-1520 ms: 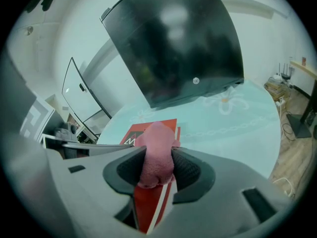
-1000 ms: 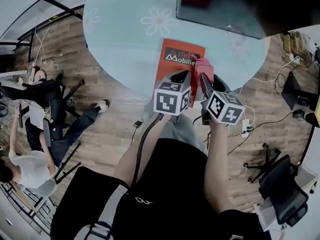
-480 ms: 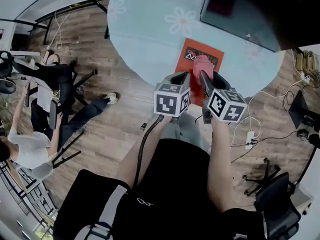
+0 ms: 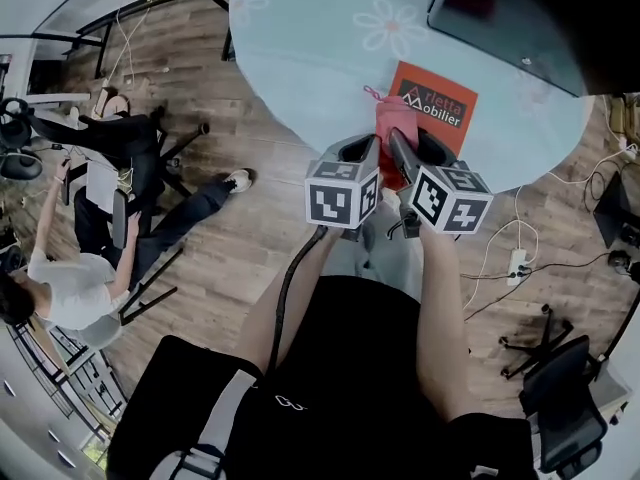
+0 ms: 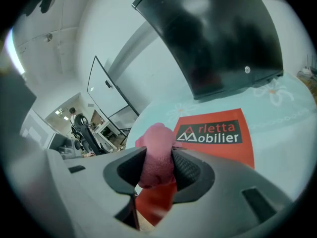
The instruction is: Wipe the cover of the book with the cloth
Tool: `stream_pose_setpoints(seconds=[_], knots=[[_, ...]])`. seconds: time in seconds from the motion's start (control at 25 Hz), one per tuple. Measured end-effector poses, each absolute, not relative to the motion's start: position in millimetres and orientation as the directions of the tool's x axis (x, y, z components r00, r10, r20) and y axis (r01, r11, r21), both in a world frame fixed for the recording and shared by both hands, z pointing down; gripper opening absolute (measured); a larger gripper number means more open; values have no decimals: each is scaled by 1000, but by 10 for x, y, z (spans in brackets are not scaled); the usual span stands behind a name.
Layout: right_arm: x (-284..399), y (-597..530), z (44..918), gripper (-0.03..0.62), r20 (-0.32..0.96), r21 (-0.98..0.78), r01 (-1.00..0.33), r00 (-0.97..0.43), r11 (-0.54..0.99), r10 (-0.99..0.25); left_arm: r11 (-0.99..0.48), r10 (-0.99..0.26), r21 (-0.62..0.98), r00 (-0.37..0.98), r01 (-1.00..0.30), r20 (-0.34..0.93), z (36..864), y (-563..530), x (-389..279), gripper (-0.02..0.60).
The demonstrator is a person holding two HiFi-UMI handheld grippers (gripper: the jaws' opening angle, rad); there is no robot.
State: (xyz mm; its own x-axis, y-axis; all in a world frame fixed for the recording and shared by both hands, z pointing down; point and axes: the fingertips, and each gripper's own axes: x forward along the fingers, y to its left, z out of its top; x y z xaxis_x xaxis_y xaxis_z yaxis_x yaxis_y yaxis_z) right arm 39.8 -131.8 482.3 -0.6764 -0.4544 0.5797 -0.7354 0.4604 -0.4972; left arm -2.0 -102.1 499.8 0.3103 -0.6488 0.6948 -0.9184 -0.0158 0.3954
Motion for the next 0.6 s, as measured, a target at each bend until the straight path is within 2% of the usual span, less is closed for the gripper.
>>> stream_pose_setpoints(seconds=[0.2,0.6], knots=[[309,-1108,4956,158,601,-506,-750,-661,426,-450,-15,-632,390,311,-921,709,5083,-920,-198,12],[344,-1032,5045,158,643,-437,-818,-575,375,-505,-108,-603,404,383,-908,699,5096,-862,-144,12]])
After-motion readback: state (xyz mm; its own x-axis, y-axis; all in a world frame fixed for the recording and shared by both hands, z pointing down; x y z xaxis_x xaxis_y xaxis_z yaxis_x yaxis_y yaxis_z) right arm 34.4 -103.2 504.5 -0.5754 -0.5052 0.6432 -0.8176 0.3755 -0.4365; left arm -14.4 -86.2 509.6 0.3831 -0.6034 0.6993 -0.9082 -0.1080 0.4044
